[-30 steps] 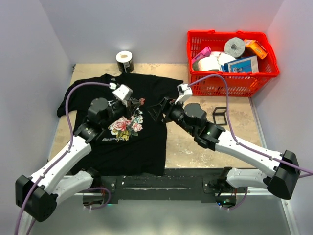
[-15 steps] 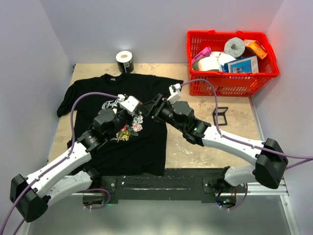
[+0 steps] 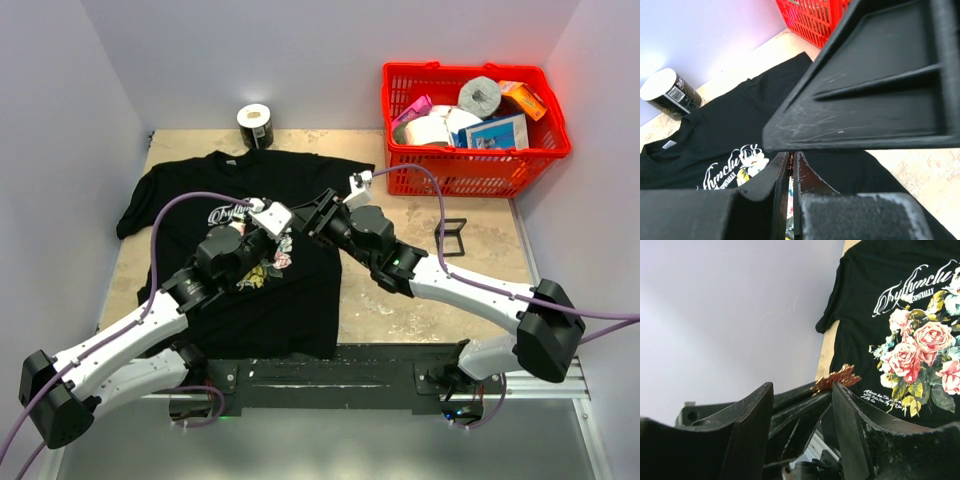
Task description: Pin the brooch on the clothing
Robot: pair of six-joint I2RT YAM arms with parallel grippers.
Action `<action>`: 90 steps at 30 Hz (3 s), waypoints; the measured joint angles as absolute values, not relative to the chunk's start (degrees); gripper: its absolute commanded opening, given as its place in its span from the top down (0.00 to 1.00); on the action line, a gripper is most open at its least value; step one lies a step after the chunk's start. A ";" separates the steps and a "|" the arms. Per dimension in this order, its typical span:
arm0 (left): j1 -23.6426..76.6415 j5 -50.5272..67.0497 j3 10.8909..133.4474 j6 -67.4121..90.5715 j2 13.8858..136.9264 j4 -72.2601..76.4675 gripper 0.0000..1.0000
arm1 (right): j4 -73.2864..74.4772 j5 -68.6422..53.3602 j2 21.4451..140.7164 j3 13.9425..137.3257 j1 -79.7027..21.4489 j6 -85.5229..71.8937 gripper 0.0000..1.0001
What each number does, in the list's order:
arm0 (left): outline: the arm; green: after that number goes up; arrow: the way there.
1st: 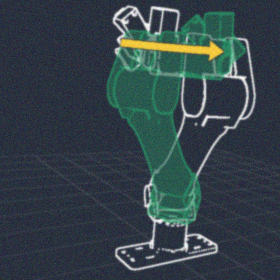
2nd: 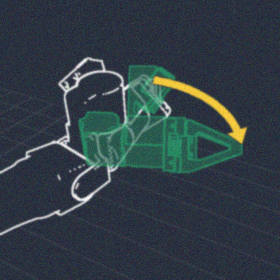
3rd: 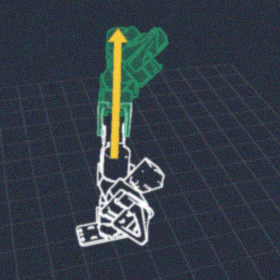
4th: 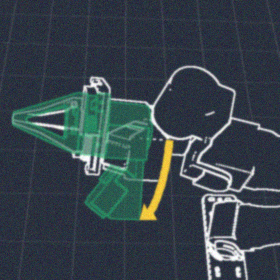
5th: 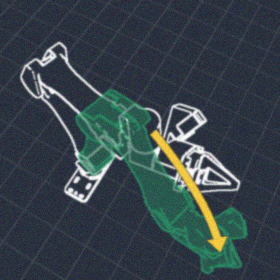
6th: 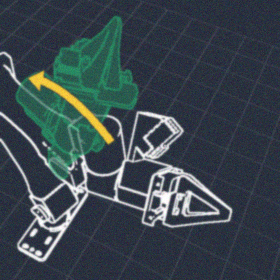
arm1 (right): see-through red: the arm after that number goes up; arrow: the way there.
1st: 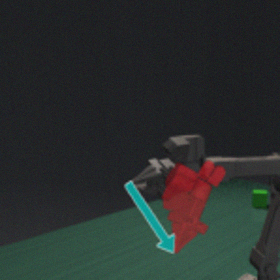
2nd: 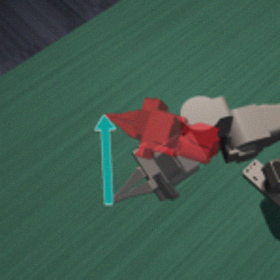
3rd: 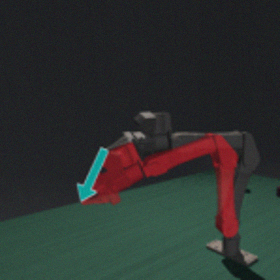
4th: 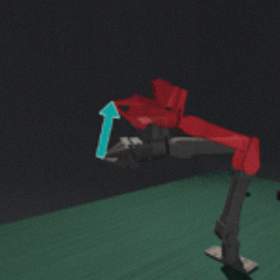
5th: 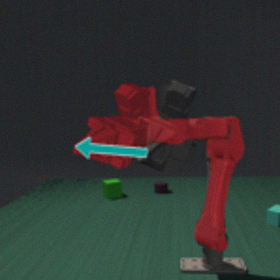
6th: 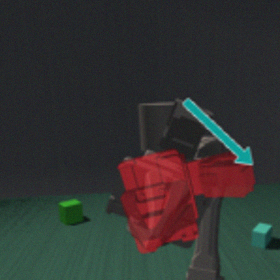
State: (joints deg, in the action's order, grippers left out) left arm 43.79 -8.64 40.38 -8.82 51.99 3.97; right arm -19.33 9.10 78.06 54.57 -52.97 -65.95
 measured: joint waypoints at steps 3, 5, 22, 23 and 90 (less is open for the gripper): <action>44.40 -9.21 40.38 -8.95 51.99 3.92 1.00 | -19.46 9.52 79.31 54.76 -52.97 -66.52 0.48; 44.60 -9.85 40.32 -9.26 51.99 3.36 1.00 | -19.90 9.50 80.18 54.76 -52.97 -66.96 0.51; 48.69 -16.73 39.62 -14.63 53.04 2.33 0.96 | -18.55 9.98 82.13 54.76 -52.86 -67.24 0.84; 48.73 -16.78 39.62 -14.79 53.06 2.17 0.95 | -18.41 9.98 82.13 54.76 -52.86 -67.22 0.89; 22.17 54.78 41.82 21.96 64.53 19.90 0.71 | -35.46 -13.52 62.63 37.06 -43.57 -38.50 1.00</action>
State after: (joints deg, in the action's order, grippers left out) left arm 22.17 54.78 41.82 21.96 64.53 19.90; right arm -35.46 -13.52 62.63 37.06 -43.57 -38.50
